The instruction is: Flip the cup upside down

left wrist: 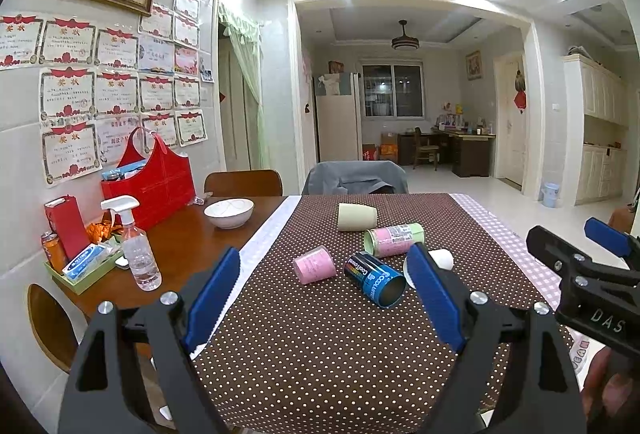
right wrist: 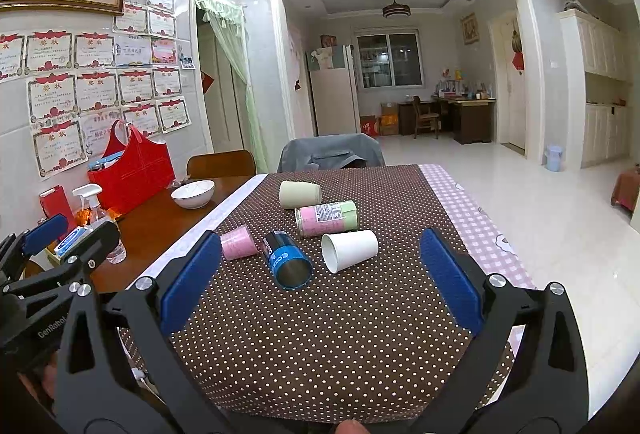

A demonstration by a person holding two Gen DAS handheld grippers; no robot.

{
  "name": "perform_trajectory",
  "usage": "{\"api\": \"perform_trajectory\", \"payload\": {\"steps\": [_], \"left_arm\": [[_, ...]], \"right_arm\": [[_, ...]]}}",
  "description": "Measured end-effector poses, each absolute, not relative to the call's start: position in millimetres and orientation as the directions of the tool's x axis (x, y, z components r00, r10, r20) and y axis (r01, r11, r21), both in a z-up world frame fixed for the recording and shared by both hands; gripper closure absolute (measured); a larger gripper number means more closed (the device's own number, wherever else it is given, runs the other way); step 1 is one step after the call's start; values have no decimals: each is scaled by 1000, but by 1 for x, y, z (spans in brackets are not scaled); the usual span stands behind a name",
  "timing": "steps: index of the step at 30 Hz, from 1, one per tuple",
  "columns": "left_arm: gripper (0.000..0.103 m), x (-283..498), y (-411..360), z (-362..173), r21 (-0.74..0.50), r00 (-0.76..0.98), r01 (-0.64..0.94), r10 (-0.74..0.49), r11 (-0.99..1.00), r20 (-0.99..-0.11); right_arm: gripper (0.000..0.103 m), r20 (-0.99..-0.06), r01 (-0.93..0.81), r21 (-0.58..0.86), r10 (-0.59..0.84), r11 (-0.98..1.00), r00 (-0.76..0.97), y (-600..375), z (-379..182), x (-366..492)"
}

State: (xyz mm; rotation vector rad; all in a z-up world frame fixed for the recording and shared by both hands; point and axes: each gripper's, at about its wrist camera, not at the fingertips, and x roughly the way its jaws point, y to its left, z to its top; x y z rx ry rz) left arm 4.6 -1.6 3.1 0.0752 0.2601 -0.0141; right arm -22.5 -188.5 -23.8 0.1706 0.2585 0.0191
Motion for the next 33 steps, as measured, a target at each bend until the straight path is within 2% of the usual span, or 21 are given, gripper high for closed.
{"api": "perform_trajectory", "payload": {"steps": [20, 33], "left_arm": [[19, 7, 3, 7, 74, 966, 17, 2, 997, -257], [19, 35, 7, 4, 83, 960, 14, 10, 996, -278]], "right_arm": [[6, -243, 6, 161, 34, 987, 969, -187, -20, -14], [6, -251, 12, 149, 27, 989, 968, -191, -25, 2]]}}
